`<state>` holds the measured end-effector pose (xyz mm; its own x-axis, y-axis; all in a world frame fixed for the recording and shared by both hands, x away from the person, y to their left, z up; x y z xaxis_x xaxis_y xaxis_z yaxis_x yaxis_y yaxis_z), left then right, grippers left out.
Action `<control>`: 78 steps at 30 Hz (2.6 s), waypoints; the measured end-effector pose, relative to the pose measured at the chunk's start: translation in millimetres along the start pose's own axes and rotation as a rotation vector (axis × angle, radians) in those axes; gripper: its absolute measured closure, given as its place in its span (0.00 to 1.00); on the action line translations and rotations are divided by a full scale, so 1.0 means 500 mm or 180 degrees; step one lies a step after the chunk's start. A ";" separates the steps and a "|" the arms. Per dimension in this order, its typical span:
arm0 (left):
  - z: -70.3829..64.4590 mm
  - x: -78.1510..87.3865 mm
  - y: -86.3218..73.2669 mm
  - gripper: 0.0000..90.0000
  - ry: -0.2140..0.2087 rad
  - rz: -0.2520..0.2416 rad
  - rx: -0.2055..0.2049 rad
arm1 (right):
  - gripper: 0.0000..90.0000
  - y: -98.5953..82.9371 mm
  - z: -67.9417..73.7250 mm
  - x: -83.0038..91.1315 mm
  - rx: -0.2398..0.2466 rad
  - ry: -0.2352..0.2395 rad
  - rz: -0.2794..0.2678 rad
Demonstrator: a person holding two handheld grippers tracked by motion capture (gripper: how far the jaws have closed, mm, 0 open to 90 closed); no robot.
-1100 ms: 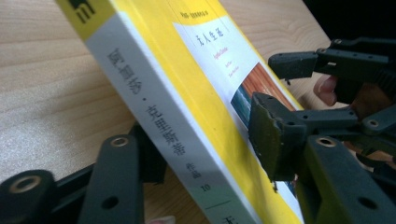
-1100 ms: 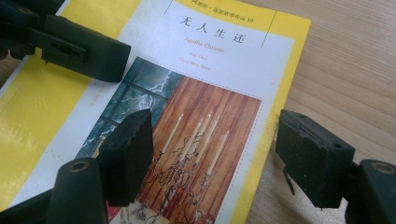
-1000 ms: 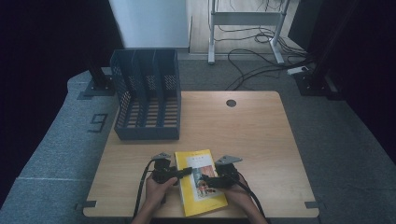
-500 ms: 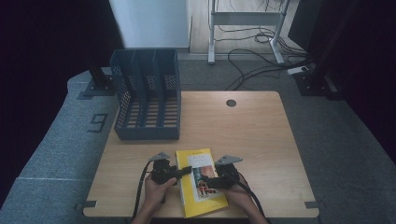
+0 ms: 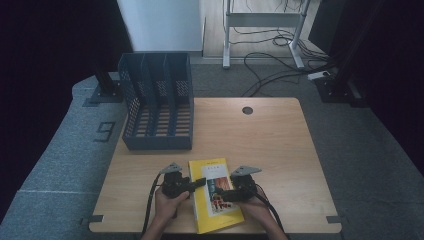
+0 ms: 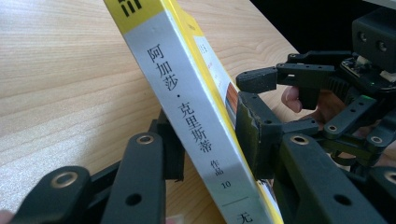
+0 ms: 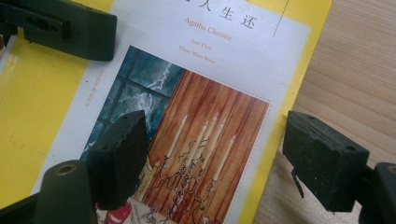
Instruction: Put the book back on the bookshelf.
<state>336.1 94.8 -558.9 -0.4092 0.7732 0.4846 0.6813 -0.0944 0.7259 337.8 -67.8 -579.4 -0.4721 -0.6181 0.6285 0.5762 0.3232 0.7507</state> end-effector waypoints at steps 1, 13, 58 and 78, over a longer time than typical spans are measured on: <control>0.000 0.000 0.000 0.72 0.0000 0.0000 0.0000 | 0.24 0.000 0.000 0.001 0.0002 0.0001 -0.0001; -0.019 0.011 0.009 0.73 -0.0042 -0.0062 -0.0149 | 0.21 0.007 0.001 0.009 -0.0016 0.0059 -0.0060; -0.092 0.053 0.041 0.78 -0.0120 -0.0280 -0.0522 | 0.15 0.074 0.012 0.064 0.0031 0.0190 -0.0580; -0.114 0.074 0.051 0.80 -0.0115 -0.0287 -0.0637 | 0.16 0.089 0.034 0.090 0.0403 0.0186 -0.0935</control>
<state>303.8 85.1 -494.9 -0.4384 0.8057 0.3982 0.5075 -0.1437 0.8496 331.2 -69.2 -514.1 -0.5648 -0.7370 0.3713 0.3318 0.2092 0.9199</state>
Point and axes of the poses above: each handheld gripper's, and its own axes: x roughly backward along the jaws, y roughly out of its top, z roughly to its left, the point moved 7 cm from there along -x, roughly forward along the jaws, and after that the axes turned 1 degree about x, right-handed, at the moved point
